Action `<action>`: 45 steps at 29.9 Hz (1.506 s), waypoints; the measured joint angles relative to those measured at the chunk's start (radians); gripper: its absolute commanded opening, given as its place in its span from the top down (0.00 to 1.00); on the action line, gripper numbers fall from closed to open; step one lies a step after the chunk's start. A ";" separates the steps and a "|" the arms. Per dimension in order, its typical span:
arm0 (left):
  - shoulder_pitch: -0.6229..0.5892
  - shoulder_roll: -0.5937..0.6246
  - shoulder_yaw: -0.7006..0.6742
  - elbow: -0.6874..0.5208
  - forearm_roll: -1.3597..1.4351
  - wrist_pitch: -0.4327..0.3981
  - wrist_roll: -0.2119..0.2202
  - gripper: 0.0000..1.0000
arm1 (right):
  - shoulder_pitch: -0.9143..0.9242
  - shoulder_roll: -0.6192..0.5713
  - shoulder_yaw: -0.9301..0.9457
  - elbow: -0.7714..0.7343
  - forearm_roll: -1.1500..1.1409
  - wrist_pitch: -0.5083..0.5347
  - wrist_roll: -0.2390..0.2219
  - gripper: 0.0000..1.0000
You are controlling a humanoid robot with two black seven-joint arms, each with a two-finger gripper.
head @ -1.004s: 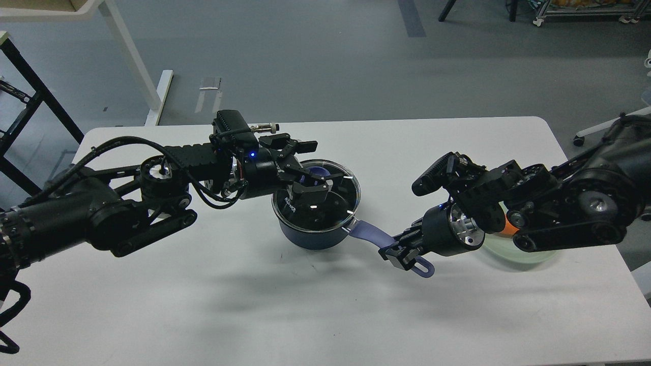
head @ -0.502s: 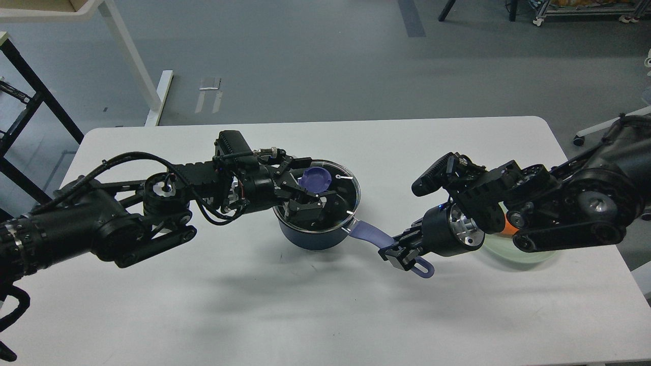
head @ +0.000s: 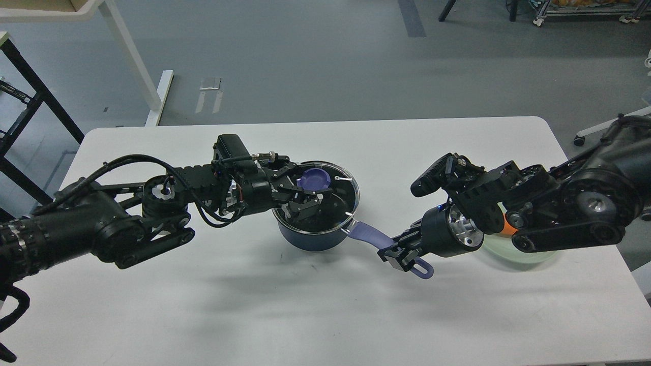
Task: Open pot lid
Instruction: 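Lift the glass lid off the pot with the left gripper, moving it aside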
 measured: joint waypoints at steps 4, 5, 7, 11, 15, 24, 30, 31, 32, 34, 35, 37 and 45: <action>-0.002 -0.001 0.002 -0.001 -0.001 -0.001 0.002 0.59 | 0.000 -0.006 0.000 0.000 0.001 0.000 0.000 0.77; -0.003 -0.001 0.003 -0.002 -0.001 -0.002 0.002 0.59 | 0.000 -0.006 0.000 0.000 0.001 0.000 0.000 0.77; -0.005 0.001 0.003 -0.007 -0.002 -0.003 0.003 0.59 | 0.000 -0.007 0.000 0.000 0.001 0.000 0.000 0.77; -0.007 0.012 0.001 -0.018 -0.002 -0.003 0.002 0.59 | 0.001 -0.007 0.001 0.000 0.001 0.000 0.000 0.76; -0.007 0.022 -0.002 -0.031 -0.012 -0.002 -0.001 0.59 | 0.001 -0.005 0.002 0.000 0.001 0.000 -0.001 0.76; -0.030 0.082 -0.015 -0.097 -0.072 -0.001 -0.001 0.58 | -0.003 -0.022 0.001 0.000 0.001 0.000 -0.001 0.76; -0.064 0.171 -0.012 -0.088 -0.122 -0.001 -0.011 0.58 | -0.003 -0.023 0.001 0.000 0.001 0.000 -0.001 0.76; -0.065 0.188 -0.009 -0.083 -0.126 -0.001 -0.013 0.58 | -0.003 -0.023 0.001 0.000 0.001 0.000 -0.001 0.76; -0.065 0.206 -0.005 -0.078 -0.129 -0.001 -0.014 0.58 | -0.003 -0.023 0.001 0.000 0.001 0.000 -0.001 0.76; -0.059 0.239 0.000 -0.067 -0.129 -0.001 -0.014 0.58 | -0.003 -0.024 0.000 0.000 0.001 0.000 -0.001 0.76; -0.052 0.255 0.002 -0.059 -0.129 -0.002 -0.014 0.58 | -0.003 -0.024 0.000 0.000 0.001 0.000 -0.001 0.76; -0.027 0.280 0.003 -0.038 -0.129 -0.001 -0.014 0.58 | -0.006 -0.025 0.000 0.000 0.001 0.000 -0.001 0.76; 0.108 0.310 0.004 0.125 -0.126 0.016 -0.043 0.58 | -0.009 -0.025 0.000 0.000 0.001 0.000 -0.001 0.76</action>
